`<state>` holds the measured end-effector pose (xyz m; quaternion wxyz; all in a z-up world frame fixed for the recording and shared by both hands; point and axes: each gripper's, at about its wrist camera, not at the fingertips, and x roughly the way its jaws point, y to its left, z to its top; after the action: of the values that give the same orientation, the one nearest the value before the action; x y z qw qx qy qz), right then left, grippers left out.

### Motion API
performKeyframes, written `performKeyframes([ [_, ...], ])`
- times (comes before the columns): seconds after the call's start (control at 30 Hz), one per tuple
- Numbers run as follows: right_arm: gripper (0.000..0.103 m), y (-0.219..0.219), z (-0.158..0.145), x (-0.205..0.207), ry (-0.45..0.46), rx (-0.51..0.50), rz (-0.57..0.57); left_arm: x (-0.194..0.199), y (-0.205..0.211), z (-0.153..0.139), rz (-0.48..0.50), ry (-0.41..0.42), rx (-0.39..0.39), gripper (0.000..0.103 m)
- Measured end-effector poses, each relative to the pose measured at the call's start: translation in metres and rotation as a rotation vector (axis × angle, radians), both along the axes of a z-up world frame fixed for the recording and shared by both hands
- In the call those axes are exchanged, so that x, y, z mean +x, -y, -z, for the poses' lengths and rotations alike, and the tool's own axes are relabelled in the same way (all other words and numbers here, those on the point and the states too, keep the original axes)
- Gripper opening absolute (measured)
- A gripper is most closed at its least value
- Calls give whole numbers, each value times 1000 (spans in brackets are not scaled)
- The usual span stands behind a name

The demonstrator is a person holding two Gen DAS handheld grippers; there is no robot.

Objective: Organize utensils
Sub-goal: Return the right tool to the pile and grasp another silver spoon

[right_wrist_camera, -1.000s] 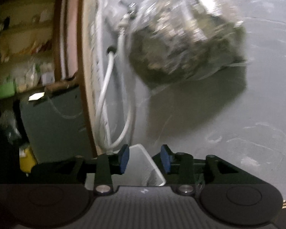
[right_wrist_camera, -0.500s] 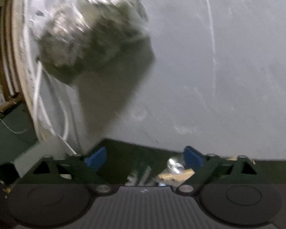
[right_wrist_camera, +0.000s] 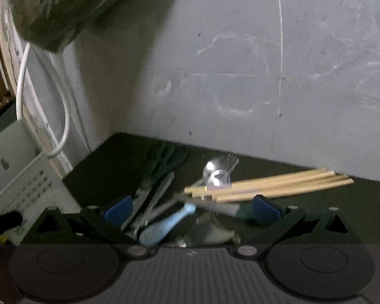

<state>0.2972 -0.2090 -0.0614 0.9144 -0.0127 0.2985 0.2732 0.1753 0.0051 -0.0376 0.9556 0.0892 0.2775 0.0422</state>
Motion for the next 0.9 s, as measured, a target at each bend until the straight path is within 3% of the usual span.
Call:
performKeyframes([
  [0.27,101,-2,8,59,36,69,-168,2,8,0,-38,1,5,82],
  [0.37,95,-3,13,78,15,83,-197,1,10,1,-45,5,10,82],
  [0.5,76,-4,24,98,-32,84,-204,0,11,2,-55,15,15,82],
  [0.77,75,-14,37,123,-39,66,-243,-2,13,3,-63,27,15,82],
  [0.9,68,-19,41,132,-47,42,-266,-2,13,3,-61,27,17,82],
])
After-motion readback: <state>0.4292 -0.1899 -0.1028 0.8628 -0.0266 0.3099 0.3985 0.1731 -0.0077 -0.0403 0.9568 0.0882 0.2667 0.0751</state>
